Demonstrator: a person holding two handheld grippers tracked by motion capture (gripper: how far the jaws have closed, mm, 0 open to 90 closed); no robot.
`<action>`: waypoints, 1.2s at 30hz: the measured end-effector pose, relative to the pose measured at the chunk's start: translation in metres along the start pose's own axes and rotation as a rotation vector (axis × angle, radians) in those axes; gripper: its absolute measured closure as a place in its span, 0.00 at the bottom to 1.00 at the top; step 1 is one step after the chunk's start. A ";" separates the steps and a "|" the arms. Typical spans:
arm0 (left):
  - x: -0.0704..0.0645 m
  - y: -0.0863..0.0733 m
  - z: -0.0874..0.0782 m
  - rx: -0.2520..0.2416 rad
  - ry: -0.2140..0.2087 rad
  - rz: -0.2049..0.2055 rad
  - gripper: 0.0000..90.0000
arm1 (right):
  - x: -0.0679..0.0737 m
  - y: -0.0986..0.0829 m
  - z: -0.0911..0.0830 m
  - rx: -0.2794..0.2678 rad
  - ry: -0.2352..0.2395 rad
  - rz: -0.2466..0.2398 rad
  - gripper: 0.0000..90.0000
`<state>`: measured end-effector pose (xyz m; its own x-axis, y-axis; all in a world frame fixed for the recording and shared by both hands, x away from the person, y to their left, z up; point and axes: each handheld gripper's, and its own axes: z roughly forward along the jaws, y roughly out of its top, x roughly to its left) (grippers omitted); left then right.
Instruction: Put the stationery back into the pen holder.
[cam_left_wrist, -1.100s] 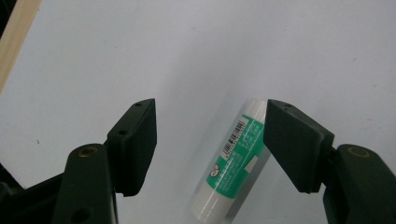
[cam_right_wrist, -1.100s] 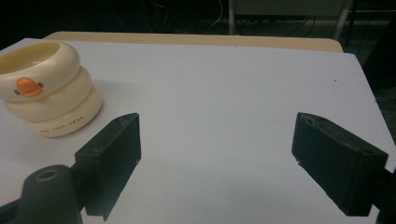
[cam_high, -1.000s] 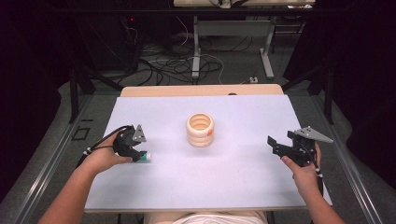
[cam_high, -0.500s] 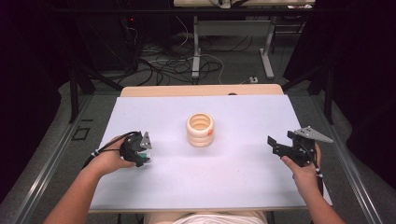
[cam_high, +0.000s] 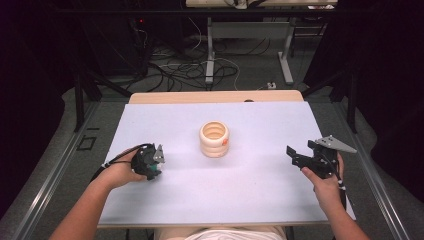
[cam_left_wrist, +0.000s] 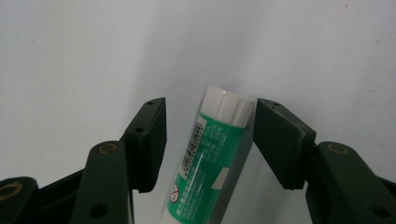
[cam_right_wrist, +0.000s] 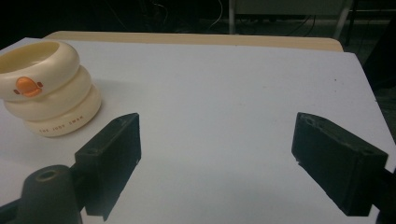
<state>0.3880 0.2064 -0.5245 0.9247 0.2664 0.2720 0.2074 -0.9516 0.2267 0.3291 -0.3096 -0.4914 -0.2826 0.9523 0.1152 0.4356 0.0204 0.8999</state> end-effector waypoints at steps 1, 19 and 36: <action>0.000 0.000 0.001 0.003 -0.003 -0.001 0.50 | 0.000 0.000 0.000 0.000 0.000 0.000 0.17; 0.000 0.001 0.004 0.020 -0.044 0.074 0.70 | 0.001 0.000 -0.001 -0.001 0.003 -0.002 0.17; -0.002 0.003 -0.002 0.022 -0.017 0.132 0.73 | 0.002 0.000 0.000 -0.003 0.005 0.003 0.17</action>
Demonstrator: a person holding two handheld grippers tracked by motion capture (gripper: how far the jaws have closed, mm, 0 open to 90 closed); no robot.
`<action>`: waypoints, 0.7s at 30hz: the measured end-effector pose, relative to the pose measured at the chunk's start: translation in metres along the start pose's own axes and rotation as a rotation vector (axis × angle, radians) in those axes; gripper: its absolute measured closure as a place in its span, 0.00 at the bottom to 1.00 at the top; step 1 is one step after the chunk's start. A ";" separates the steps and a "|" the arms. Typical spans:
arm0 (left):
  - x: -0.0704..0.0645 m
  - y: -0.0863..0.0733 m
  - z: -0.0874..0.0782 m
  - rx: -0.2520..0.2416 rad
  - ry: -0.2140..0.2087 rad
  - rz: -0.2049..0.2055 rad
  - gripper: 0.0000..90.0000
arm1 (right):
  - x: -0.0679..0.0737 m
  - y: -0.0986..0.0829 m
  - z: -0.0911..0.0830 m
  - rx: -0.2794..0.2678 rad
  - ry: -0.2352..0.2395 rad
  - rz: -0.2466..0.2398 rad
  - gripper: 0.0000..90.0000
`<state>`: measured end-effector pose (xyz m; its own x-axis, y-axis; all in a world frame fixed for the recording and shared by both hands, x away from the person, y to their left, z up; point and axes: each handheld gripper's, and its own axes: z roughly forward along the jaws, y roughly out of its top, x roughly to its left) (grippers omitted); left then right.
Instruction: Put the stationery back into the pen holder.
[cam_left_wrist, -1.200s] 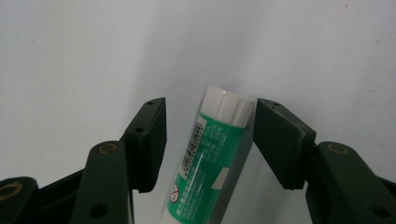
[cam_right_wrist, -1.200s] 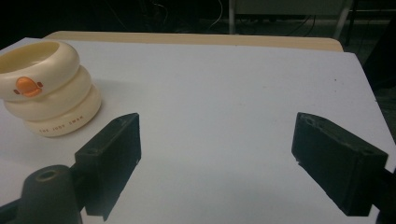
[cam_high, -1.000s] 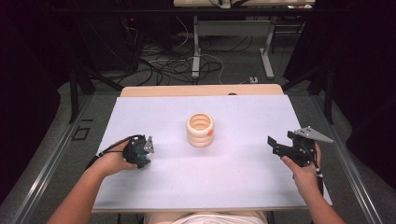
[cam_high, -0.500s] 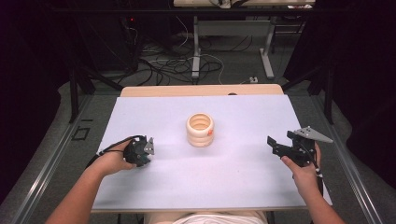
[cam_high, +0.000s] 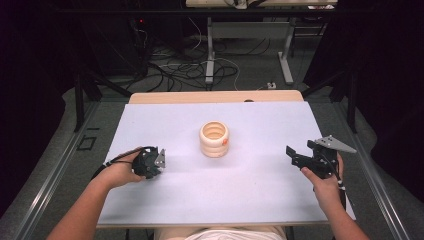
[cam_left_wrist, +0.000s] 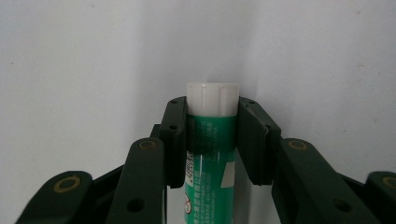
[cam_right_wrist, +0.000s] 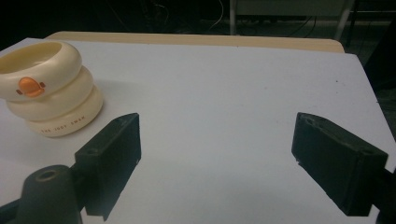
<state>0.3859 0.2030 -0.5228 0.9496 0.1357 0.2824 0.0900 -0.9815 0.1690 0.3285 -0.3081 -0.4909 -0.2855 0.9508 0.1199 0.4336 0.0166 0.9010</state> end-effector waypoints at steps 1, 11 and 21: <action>0.000 0.000 -0.002 -0.005 0.000 -0.012 0.73 | 0.000 0.000 0.000 0.000 0.001 0.002 0.17; 0.003 0.001 -0.026 -0.039 0.051 -0.117 0.73 | 0.000 0.000 0.001 -0.015 -0.003 -0.008 0.17; 0.004 0.011 -0.054 -0.111 0.069 -0.254 0.73 | 0.001 0.000 0.001 -0.003 0.005 -0.010 0.17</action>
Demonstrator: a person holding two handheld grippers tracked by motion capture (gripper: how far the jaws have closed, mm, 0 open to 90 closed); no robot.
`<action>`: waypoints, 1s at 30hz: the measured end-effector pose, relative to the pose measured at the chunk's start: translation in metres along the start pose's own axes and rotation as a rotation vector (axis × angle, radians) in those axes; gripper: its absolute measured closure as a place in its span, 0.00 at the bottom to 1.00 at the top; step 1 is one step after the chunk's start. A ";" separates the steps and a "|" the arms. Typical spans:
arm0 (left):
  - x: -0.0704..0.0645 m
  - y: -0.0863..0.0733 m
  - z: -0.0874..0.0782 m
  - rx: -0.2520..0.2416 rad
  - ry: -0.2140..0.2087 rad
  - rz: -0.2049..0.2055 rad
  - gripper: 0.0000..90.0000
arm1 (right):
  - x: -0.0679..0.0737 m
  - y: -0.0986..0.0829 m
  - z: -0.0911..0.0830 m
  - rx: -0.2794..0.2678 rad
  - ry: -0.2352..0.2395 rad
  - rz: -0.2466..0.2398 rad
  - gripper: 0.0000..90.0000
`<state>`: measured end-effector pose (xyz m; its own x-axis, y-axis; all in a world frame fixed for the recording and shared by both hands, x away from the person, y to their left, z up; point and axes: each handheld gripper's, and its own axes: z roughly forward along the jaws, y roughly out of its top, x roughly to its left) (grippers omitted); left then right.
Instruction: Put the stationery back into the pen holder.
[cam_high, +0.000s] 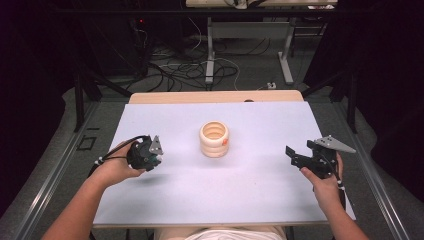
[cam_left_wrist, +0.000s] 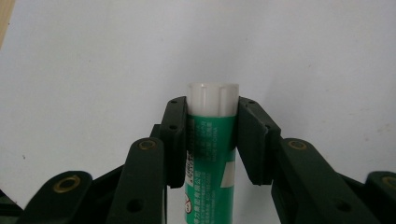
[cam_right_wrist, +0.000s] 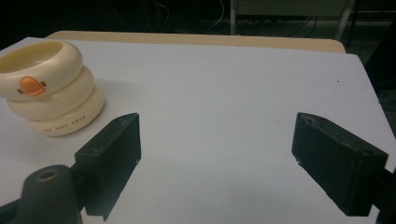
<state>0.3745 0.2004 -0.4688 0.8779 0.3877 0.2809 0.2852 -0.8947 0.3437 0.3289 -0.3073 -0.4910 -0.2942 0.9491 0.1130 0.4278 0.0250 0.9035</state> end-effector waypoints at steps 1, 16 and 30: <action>0.000 0.001 -0.002 -0.009 -0.003 -0.018 0.73 | 0.000 0.000 0.000 0.000 0.000 0.002 0.17; 0.008 0.021 -0.028 -0.117 -0.060 -0.199 0.73 | 0.006 0.001 0.001 -0.003 0.008 -0.049 0.17; 0.022 0.067 -0.045 -0.152 -0.130 -0.279 0.73 | 0.039 0.013 0.004 -0.014 0.110 -0.216 0.14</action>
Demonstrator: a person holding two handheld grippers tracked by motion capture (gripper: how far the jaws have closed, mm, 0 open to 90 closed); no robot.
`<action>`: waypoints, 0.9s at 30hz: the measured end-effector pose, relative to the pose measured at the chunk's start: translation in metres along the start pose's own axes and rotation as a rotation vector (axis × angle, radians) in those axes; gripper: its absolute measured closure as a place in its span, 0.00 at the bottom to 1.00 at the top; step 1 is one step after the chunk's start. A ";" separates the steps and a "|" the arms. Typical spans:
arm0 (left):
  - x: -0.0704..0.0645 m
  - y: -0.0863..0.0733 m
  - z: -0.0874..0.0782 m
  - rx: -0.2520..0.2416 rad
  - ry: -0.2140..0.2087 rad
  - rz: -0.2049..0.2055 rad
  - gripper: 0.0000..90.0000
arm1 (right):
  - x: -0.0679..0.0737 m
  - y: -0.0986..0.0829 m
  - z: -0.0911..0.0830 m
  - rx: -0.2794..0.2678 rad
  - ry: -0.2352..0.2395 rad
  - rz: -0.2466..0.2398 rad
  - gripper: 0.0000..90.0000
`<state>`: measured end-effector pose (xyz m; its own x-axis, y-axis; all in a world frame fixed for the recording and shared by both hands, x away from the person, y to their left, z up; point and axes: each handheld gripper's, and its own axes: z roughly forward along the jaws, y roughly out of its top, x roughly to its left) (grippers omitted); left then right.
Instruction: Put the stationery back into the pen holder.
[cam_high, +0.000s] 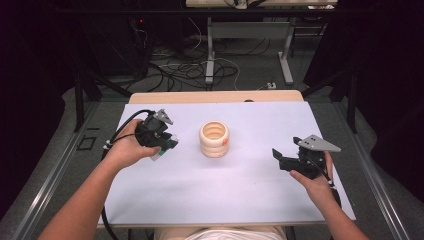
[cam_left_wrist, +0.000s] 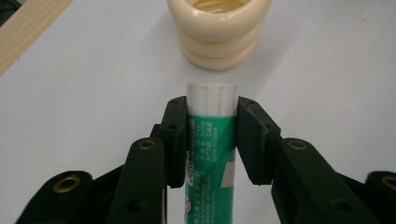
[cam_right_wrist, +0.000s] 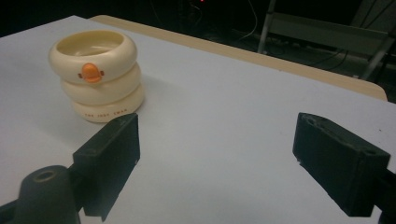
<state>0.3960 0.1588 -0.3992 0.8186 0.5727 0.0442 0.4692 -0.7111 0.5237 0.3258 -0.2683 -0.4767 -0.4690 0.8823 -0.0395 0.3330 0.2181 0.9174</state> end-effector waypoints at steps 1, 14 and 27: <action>0.001 0.003 0.000 0.001 -0.005 -0.002 0.73 | 0.003 0.002 0.001 0.007 0.007 -0.016 0.14; 0.008 0.043 0.006 0.009 -0.031 -0.025 0.73 | 0.049 0.032 0.023 0.042 0.063 -0.352 0.10; 0.014 0.073 0.009 0.034 -0.059 -0.036 0.73 | 0.101 0.063 0.038 0.040 0.125 -0.725 0.20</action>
<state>0.4443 0.1116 -0.3680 0.8186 0.5738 -0.0249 0.5089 -0.7045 0.4947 0.3310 -0.1499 -0.4382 -0.6716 0.4569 -0.5832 -0.0676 0.7461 0.6624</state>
